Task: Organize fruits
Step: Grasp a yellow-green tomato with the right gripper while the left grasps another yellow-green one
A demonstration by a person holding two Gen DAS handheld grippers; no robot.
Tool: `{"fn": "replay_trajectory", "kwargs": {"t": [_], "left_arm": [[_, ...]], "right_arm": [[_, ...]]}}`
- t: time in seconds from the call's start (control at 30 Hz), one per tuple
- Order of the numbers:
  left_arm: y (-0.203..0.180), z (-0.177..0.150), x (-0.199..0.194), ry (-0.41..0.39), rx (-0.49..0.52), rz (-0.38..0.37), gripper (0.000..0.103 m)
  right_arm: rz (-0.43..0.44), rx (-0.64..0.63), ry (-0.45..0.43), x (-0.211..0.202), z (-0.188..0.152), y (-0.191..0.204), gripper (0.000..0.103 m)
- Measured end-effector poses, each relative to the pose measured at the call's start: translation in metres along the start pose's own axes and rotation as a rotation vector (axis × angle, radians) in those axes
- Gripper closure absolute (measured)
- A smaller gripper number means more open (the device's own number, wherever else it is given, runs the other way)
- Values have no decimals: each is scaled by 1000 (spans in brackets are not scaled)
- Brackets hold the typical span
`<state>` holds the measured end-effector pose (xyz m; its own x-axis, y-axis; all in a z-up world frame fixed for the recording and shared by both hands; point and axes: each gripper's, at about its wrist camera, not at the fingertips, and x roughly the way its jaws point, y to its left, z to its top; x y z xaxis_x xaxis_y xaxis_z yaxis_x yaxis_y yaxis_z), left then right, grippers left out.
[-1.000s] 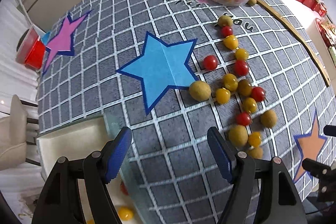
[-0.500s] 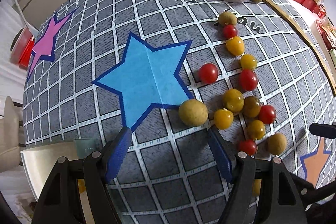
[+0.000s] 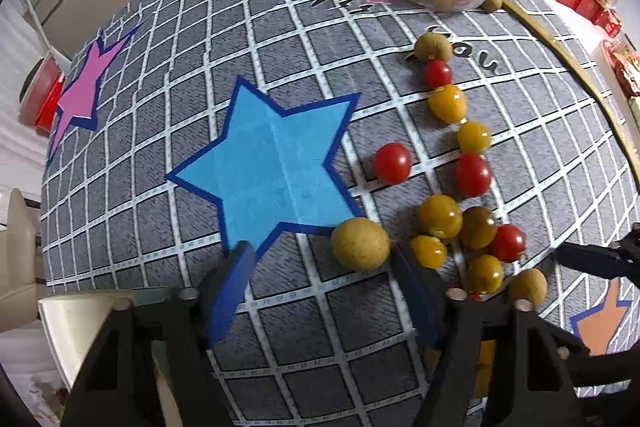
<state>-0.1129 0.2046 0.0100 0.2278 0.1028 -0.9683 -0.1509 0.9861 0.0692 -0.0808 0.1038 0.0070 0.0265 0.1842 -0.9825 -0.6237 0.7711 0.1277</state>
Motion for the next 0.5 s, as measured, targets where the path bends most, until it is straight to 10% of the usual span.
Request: {"fn": "replay_trajectory", "kwargs": {"t": [0.1,0.23,0.5], "left_arm": [[-7,0,-2,-1,14,8,41],[-8,3,-3,5,10,-57,74],[-13,-9,-22,-7,2,-87,74]], "right_arm": [[7,5,-1,1,4,0,56],[31,23,7,3,3,0,76],[105,105,5,-2,-9,-21,76]]}}
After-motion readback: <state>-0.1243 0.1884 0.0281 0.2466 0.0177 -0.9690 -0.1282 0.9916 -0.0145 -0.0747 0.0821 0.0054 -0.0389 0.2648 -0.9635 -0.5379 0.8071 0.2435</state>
